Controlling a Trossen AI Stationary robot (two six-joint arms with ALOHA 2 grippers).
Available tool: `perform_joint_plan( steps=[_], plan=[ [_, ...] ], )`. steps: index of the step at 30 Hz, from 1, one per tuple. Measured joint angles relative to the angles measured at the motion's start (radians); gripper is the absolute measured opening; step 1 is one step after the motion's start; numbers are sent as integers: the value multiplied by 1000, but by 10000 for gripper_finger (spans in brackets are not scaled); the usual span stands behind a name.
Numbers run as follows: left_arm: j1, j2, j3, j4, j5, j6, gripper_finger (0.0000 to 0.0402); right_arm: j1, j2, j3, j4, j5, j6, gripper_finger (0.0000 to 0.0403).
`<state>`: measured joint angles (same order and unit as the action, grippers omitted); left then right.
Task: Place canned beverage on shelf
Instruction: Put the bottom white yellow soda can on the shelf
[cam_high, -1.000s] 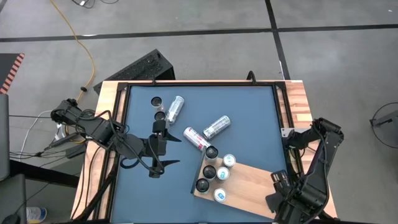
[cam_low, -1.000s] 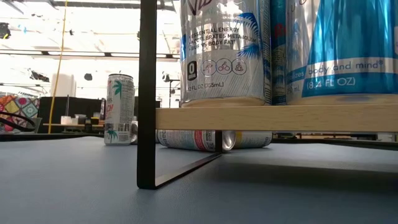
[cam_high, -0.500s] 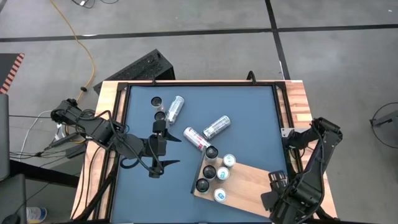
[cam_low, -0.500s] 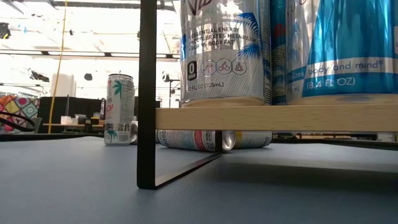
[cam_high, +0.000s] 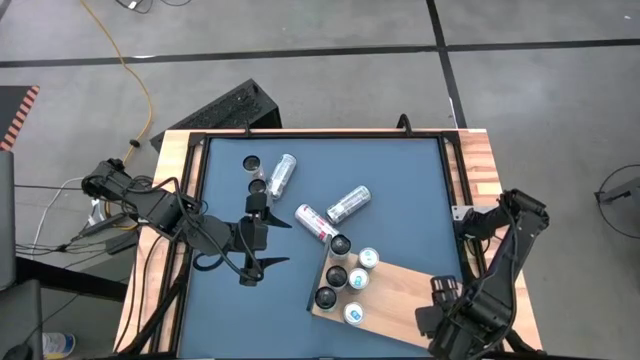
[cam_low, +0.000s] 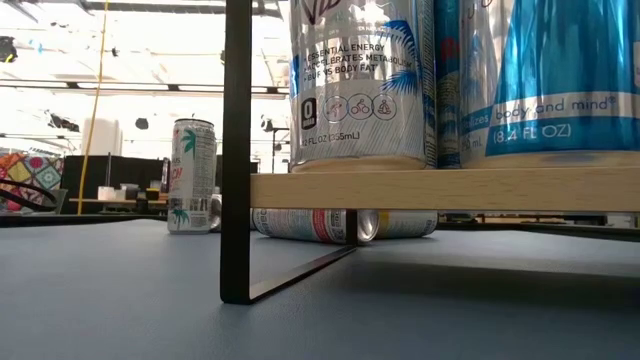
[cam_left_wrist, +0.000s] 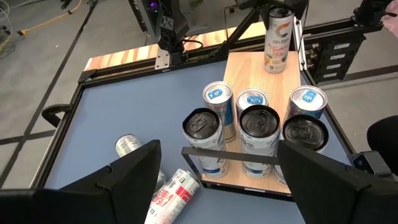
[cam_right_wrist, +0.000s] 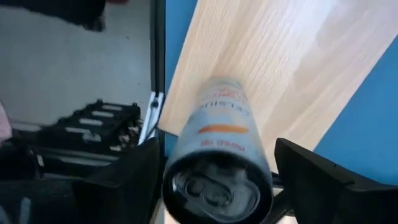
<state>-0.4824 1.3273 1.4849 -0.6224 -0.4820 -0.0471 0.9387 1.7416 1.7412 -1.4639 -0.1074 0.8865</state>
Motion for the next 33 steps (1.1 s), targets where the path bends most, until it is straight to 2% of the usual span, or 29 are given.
perform_joint_plan(
  steps=[5,10,12,14,17,23,26,33],
  plan=[
    [0,0,0,0,0,0,309,-21,-1,0,81,4,6,300],
    [0,0,0,0,0,-2,309,-52,-2,1,85,3,40,299],
    [0,0,0,0,0,-2,309,-65,-2,1,59,2,117,297],
    [0,0,0,0,0,-3,309,-77,-9,2,16,-9,266,296],
    [0,0,0,2,0,-18,309,-107,-19,3,-63,-71,451,295],
    [0,18,1,78,3,-54,309,-93,-73,2,-81,-100,525,295],
    [0,41,1,80,14,-55,309,-68,-127,2,-79,-34,633,295],
    [13,112,0,103,9,-34,309,52,-192,3,-79,169,1090,295]
  ],
)
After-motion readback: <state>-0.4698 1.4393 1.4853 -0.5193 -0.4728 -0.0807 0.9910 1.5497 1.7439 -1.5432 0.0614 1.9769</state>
